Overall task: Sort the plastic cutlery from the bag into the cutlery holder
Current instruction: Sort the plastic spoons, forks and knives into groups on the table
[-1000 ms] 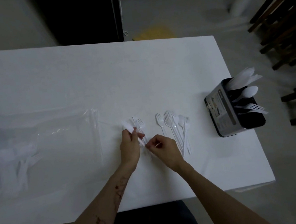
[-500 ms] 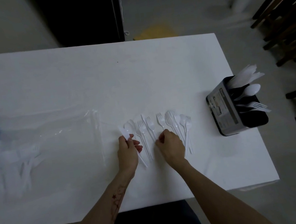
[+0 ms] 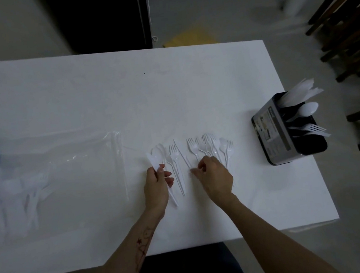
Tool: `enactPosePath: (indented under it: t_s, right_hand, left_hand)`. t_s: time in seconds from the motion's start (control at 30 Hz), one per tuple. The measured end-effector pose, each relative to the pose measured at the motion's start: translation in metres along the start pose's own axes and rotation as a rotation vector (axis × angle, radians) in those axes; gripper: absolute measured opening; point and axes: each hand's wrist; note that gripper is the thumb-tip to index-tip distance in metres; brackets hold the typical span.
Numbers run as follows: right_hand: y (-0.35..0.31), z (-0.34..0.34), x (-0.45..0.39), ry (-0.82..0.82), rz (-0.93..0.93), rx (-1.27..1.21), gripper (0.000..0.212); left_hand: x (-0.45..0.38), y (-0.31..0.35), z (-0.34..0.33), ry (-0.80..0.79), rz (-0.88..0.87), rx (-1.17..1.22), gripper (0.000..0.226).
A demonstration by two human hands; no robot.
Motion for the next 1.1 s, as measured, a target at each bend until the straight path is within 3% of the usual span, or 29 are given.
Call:
enactPosePath:
  t_s: [0.1, 0.23, 0.33, 0.5, 0.7, 0.9, 1.0, 1.1]
  right_hand:
    - [-0.002, -0.003, 0.004, -0.066, -0.025, 0.026, 0.018]
    - [-0.002, -0.005, 0.003, -0.047, -0.089, -0.117, 0.009]
    - [-0.004, -0.005, 0.008, -0.078, 0.085, -0.236, 0.01]
    - [-0.014, -0.013, 0.019, -0.294, 0.421, -0.217, 0.014]
    - [-0.027, -0.033, 0.019, -0.12, 0.101, -0.093, 0.03]
    - [-0.025, -0.032, 0.01, -0.076, -0.019, -0.081, 0.01]
    - [-0.026, -0.033, 0.011, 0.004, 0.02, -0.05, 0.019]
    - [-0.042, -0.045, 0.021, -0.094, 0.076, -0.059, 0.036]
  left_hand:
    - [0.0, -0.002, 0.0, -0.035, 0.062, 0.091, 0.019]
    - [-0.002, -0.001, 0.001, -0.045, 0.125, 0.168, 0.019]
    - [-0.003, 0.002, 0.001, -0.052, 0.136, 0.237, 0.015]
    - [-0.004, 0.009, 0.004, -0.11, 0.143, 0.313, 0.027]
    - [-0.01, 0.003, 0.02, 0.117, 0.169, 0.235, 0.021]
    - [-0.006, -0.006, 0.036, 0.053, 0.146, 0.252, 0.02]
    - [-0.004, -0.005, 0.038, 0.012, 0.145, 0.273, 0.02]
    - [-0.004, -0.004, 0.04, 0.001, 0.135, 0.268, 0.019]
Point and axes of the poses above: each hand's wrist, its own x-axis away from the middle knuckle, its own z-axis out of the back of the hand, y = z × x, and after that the axes turned 11 degrees about -x, right-handed
